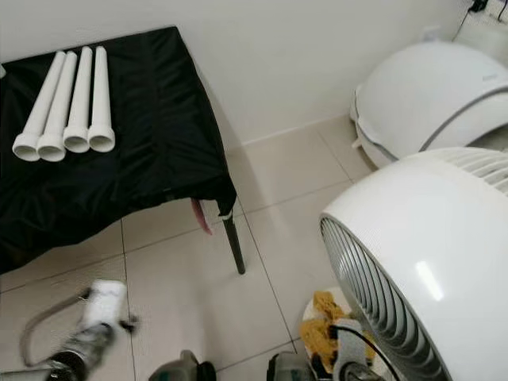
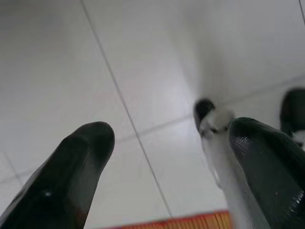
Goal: Building children table
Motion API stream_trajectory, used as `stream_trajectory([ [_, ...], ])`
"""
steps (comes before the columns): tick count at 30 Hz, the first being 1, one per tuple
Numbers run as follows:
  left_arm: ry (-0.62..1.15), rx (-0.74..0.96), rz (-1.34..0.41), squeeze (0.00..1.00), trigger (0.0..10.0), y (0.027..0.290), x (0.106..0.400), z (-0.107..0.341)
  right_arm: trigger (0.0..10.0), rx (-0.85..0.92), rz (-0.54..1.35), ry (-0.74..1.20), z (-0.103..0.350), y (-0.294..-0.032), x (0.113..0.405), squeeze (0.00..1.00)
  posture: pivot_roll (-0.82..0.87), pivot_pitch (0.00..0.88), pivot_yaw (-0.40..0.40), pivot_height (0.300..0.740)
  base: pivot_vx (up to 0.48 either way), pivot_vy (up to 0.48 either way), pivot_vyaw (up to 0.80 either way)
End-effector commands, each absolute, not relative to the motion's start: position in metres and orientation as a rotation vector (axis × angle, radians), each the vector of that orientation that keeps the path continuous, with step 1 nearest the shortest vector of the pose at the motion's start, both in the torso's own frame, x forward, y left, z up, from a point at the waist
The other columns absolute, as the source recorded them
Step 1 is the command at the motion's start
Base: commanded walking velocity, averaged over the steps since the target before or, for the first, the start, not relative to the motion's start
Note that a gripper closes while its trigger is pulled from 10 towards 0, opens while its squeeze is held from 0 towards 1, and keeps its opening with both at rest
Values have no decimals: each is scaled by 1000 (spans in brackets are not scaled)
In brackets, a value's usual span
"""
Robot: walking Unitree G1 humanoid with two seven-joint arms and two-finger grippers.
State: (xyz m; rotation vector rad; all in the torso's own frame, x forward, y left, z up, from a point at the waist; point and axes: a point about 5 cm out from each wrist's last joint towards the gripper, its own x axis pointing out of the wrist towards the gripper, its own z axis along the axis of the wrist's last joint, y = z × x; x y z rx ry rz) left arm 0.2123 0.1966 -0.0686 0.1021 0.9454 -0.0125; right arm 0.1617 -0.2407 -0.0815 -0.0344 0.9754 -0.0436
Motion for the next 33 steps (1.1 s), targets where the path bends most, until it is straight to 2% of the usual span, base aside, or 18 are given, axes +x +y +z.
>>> stream_trajectory([
  [1, 965, 136, 24, 0, 10000, 213, 207, -69, 10000, -6, -57, 1000, -85, -243, 151, 0, -33, 160, 86, 740, 0, 0, 0],
  [20, 877, -4, 43, 0, 10000, 206, 222, -60, 10000, 26, -60, 896, -76, -252, 160, 0, -39, 139, 43, 740, 0, 0, 0],
  [22, 864, -28, 44, 0, 10000, 202, 224, -60, 10000, 33, -64, 884, -74, -255, 165, 0, -30, 102, 22, 740, 0, 0, 0],
  [28, 857, -49, 62, 0, 10000, 198, 226, -60, 10000, 22, -67, 870, -70, -257, 170, 0, -32, 90, 26, 740, 0, 0, 0],
  [33, 856, -58, 94, 0, 10000, 206, 224, -60, 10000, 47, -86, 847, -70, -253, 174, 0, -57, 31, 71, 740, 0, 0, 0],
])
